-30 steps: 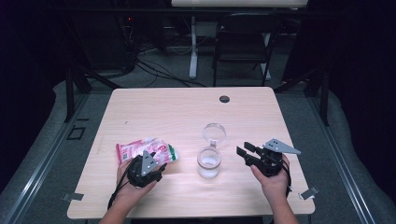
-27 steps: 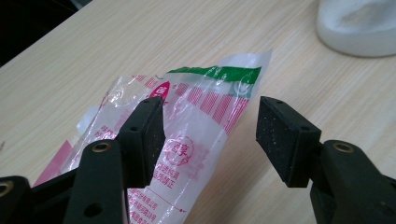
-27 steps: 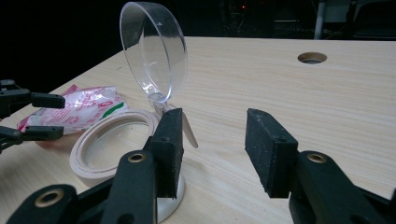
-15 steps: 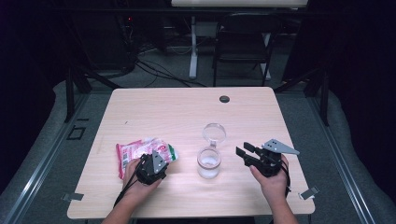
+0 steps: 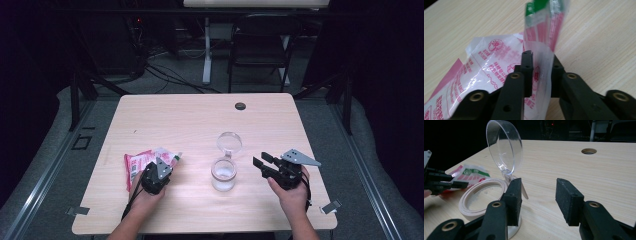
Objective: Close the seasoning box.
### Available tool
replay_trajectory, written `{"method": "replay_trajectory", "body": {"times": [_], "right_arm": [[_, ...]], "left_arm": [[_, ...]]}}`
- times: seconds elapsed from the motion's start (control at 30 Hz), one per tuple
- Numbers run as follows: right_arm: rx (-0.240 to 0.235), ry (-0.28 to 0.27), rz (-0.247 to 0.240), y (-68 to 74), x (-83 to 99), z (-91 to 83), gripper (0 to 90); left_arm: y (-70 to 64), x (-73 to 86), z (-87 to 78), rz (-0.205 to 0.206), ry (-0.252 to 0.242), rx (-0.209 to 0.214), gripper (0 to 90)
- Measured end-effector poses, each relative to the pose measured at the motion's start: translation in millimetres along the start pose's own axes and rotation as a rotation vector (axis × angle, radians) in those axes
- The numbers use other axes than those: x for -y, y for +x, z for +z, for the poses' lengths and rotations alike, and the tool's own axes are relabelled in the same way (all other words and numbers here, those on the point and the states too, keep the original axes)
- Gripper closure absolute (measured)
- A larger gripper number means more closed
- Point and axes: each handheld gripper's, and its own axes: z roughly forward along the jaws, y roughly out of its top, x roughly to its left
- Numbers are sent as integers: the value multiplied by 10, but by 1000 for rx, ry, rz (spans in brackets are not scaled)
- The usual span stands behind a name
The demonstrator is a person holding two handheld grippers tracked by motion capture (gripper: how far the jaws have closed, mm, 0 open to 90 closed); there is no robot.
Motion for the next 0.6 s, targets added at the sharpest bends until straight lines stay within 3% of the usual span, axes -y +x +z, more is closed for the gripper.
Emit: {"method": "replay_trajectory", "body": {"times": [0.13, 0.33, 0.43, 0.6], "right_arm": [[-4, 5, -3, 7, 5, -6, 569], [-14, -2, -10, 42, -8, 11, 571], [-16, 1, -11, 49, -4, 28, 573], [-20, 8, -5, 30, 2, 31, 574]], "left_arm": [[103, 15, -23, -78, -12, 48, 891], [92, -5, -72, -59, -1, 34, 897], [141, -6, -121, -92, -17, 34, 898], [178, -23, -162, -107, -26, 35, 899]]}}
